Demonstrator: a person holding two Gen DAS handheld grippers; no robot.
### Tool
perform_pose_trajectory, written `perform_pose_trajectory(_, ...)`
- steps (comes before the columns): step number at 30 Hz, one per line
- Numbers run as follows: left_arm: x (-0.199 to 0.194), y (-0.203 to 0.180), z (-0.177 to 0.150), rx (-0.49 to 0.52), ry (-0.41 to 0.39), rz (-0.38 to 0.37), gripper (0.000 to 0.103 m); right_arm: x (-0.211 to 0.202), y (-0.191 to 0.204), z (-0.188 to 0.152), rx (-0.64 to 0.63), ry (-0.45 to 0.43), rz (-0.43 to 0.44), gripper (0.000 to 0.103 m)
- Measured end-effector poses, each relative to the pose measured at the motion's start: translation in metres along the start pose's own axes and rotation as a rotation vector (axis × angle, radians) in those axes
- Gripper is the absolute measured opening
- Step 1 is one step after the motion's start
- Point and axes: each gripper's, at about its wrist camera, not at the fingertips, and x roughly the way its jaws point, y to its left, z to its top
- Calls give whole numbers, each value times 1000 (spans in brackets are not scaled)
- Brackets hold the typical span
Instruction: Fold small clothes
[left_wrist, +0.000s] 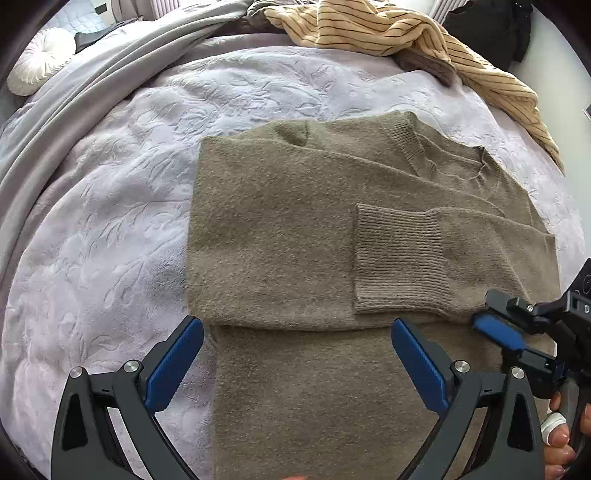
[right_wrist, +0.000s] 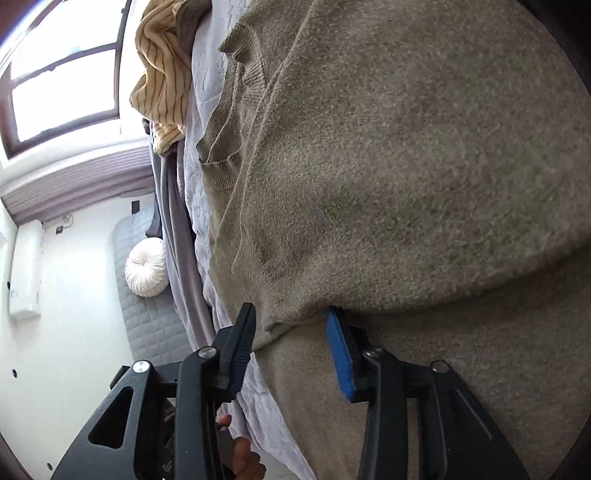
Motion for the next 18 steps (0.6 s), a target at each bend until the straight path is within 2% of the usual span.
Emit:
perform_pose_trajectory(1, 1, 3, -1, -4, 7, 15, 101, 1, 1, 0, -11, -1, -11, 2)
perform_pose_trajectory(6, 8, 13, -6, -13, 48, 29, 101, 11, 2, -9, -63, 47, -119, 2)
perform_pose_trajectory(12, 6, 10, -15, -2, 67, -1, 101, 1, 18, -28, -244, 86, -267, 6)
perform_pose_trajectory(17, 1, 2, -22, 13, 72, 7, 101, -21, 20, -28, -272, 68, -299, 12)
perform_pose_trajectory(18, 1, 0, -23, 16, 74, 4, 101, -27, 19, -28, -269, 63, -303, 16)
